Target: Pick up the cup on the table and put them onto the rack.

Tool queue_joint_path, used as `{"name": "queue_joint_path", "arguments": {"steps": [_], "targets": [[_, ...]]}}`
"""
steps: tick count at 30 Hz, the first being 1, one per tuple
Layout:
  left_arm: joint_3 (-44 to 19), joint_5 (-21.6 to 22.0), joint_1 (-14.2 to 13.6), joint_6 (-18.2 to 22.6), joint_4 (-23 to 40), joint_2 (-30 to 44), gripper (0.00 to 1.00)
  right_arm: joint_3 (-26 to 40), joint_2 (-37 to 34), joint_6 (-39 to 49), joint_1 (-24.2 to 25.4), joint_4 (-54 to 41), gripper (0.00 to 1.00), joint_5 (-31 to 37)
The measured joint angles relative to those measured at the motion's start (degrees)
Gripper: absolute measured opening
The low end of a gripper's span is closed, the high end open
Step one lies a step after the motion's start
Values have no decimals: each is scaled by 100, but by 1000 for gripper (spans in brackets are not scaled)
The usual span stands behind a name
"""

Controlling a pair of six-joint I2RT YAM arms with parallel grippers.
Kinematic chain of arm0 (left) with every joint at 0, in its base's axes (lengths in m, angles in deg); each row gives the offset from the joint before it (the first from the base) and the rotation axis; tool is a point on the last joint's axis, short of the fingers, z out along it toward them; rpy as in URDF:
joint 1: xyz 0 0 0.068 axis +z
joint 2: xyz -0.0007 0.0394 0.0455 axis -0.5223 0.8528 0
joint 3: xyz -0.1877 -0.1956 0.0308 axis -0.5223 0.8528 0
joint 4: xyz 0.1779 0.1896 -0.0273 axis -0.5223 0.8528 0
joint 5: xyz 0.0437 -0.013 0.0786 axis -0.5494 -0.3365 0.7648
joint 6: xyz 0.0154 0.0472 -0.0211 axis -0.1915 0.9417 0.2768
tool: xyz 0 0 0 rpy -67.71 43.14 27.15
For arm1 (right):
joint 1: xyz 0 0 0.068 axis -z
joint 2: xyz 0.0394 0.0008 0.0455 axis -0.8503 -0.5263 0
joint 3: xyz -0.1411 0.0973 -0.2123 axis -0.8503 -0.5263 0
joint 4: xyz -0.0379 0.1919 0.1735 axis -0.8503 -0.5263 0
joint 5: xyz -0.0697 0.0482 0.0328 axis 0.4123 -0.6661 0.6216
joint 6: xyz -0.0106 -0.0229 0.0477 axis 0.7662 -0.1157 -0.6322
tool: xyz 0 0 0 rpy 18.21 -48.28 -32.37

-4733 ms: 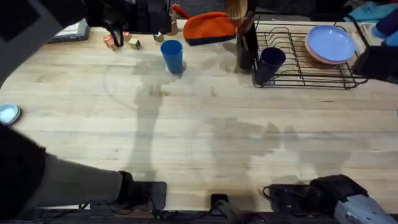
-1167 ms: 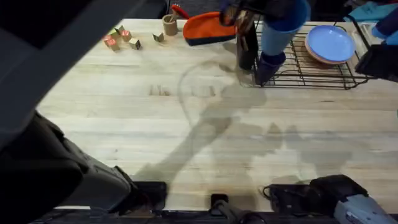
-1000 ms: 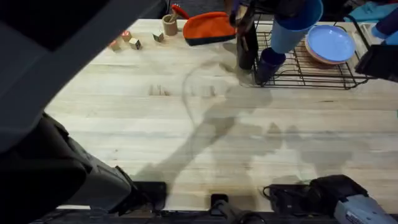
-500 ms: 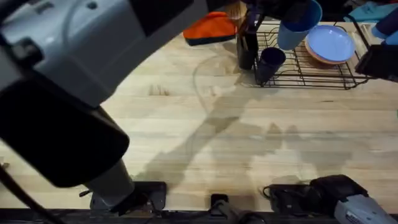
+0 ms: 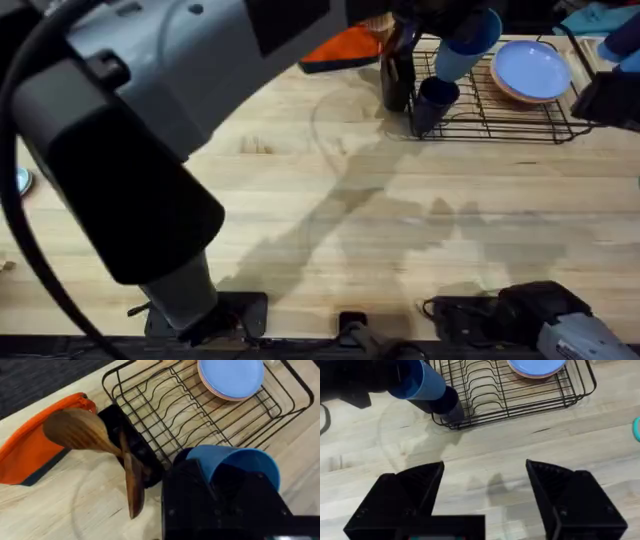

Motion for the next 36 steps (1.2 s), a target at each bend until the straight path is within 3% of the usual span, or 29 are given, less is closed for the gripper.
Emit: {"name": "queue_joint_path", "arguments": {"steps": [36], "targets": [[0,18,66,0,-19,437,42,0,0,0,0,0,994,17]]}}
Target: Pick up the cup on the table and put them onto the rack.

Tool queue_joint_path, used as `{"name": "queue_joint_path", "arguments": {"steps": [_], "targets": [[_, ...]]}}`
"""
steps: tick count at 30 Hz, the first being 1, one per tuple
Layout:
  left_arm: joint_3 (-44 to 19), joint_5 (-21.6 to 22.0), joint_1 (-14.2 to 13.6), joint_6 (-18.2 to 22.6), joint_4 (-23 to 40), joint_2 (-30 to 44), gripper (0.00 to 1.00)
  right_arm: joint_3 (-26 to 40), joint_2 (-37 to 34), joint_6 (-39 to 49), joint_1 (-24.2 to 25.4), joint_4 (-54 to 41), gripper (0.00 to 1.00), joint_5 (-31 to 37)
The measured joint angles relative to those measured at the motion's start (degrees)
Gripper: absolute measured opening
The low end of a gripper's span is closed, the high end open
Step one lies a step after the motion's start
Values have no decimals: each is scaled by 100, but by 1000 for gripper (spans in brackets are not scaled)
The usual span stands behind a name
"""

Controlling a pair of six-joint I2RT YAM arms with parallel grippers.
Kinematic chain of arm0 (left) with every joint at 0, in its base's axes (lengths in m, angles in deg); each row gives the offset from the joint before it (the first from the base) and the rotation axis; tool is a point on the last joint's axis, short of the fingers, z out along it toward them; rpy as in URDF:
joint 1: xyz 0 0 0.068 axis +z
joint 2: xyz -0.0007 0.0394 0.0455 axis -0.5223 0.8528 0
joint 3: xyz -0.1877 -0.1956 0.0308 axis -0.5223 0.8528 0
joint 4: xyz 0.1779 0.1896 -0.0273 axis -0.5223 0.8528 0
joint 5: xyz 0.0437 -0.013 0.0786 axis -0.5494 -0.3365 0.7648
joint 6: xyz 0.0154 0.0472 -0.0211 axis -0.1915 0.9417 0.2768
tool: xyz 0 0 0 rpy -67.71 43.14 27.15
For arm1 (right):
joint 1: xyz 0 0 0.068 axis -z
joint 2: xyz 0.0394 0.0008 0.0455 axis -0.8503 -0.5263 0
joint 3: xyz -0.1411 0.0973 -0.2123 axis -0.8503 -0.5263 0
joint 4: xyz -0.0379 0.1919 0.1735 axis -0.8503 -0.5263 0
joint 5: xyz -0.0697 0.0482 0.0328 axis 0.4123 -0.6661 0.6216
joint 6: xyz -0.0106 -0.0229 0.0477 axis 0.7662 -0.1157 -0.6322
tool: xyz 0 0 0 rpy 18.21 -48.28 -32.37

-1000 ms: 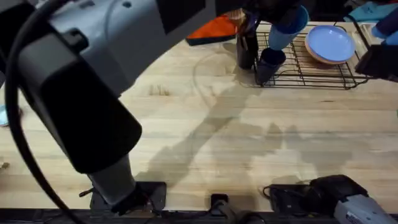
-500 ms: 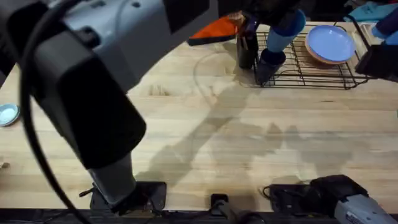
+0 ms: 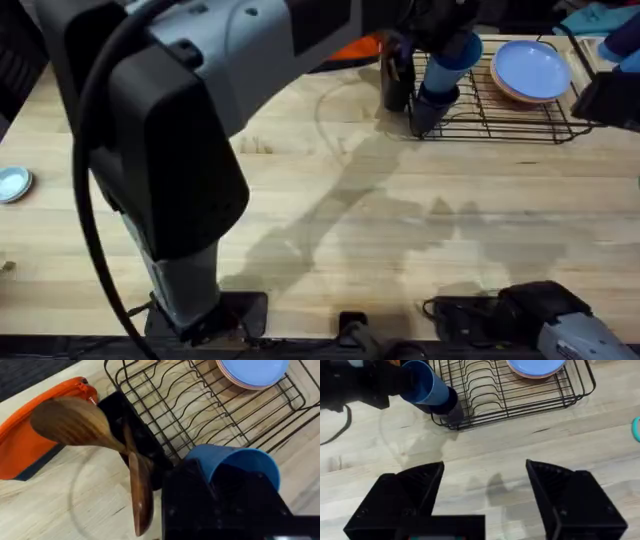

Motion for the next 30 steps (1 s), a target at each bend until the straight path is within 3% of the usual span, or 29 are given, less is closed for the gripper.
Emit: {"name": "queue_joint_path", "arguments": {"steps": [30], "targets": [[0,-83,0,-2,236,358,42,0,0,0,0,0,994,0]]}}
